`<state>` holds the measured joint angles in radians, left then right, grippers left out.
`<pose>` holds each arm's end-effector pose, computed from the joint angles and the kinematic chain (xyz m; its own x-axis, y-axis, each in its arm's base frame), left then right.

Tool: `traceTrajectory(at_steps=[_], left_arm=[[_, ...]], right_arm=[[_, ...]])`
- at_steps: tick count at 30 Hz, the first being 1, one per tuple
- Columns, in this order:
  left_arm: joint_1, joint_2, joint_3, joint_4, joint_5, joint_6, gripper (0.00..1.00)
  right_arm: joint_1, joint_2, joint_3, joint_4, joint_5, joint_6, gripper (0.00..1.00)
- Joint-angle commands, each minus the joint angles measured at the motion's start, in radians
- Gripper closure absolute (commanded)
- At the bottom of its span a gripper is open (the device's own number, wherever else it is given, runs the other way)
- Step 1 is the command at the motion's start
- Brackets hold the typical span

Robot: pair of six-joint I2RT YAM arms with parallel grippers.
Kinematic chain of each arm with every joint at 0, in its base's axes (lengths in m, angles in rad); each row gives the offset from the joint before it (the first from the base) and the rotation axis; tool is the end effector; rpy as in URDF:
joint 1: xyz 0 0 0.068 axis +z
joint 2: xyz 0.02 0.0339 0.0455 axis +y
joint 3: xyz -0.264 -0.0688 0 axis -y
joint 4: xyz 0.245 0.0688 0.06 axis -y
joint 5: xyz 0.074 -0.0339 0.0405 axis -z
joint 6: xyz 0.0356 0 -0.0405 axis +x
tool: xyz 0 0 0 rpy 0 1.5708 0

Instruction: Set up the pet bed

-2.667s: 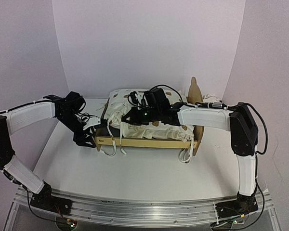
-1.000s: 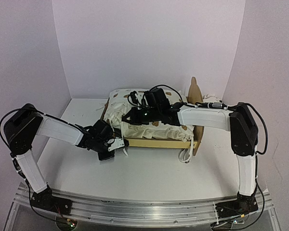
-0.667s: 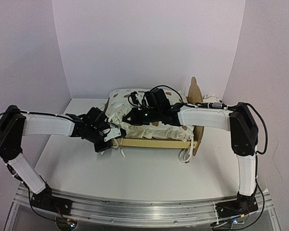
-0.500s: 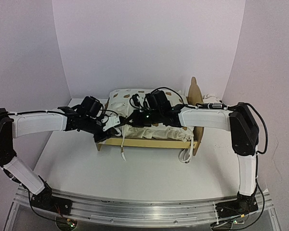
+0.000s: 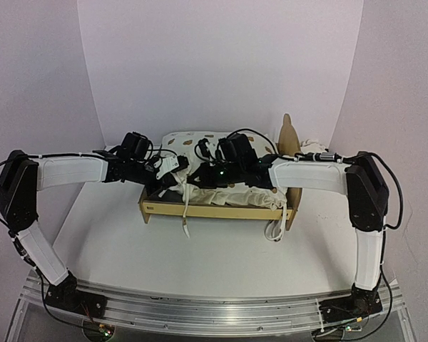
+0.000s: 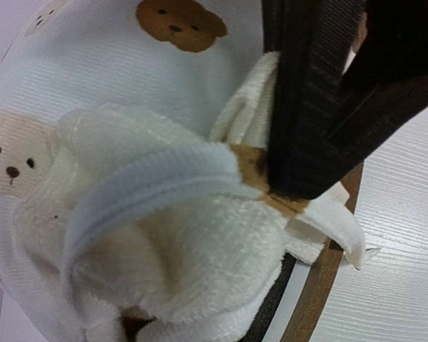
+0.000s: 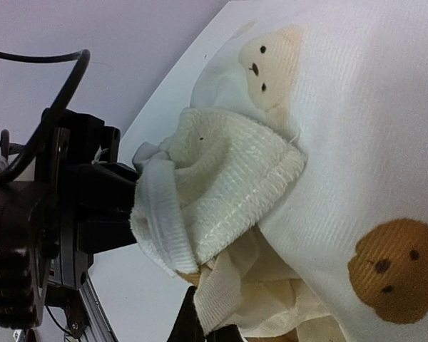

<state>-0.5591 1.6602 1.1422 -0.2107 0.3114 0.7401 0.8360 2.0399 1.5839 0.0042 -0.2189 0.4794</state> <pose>0.3050 -0.2037 0.2354 0.0543 0.7232 -0.6885 0.8966 0.2681 0.3524 0.3185 0.3640 0.2475 -0.6542 -0.0524 -0.7545 -0.6238 0.6015 0.4991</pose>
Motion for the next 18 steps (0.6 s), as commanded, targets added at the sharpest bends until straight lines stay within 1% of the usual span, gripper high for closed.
traceTrajectory(at_steps=[1, 5, 8, 10, 12, 14, 18], left_arm=[[-0.001, 0.022, -0.02, -0.027, 0.106, 0.036, 1.0], [-0.001, 0.047, -0.035, -0.093, 0.127, 0.035, 1.0], [-0.001, 0.061, -0.057, -0.083, 0.123, 0.037, 1.0], [0.0, 0.076, -0.046, -0.089, 0.112, 0.039, 1.0], [-0.001, 0.09, -0.022, -0.131, 0.12, 0.046, 1.0], [-0.001, 0.095, -0.009, -0.181, 0.141, 0.046, 1.0], [-0.001, 0.077, 0.036, -0.296, 0.246, 0.016, 1.0]], right_arm=[[-0.004, -0.063, -0.008, 0.019, 0.018, -0.017, 1.0], [-0.004, -0.061, -0.007, 0.018, 0.018, -0.017, 1.0], [-0.004, -0.052, 0.0, 0.017, 0.012, -0.016, 1.0], [-0.004, -0.048, 0.005, 0.013, 0.008, -0.014, 1.0], [-0.004, -0.047, 0.006, 0.01, 0.006, -0.013, 1.0], [-0.004, -0.047, 0.003, 0.008, 0.007, -0.013, 1.0], [-0.004, -0.052, -0.003, 0.007, 0.012, -0.013, 1.0]])
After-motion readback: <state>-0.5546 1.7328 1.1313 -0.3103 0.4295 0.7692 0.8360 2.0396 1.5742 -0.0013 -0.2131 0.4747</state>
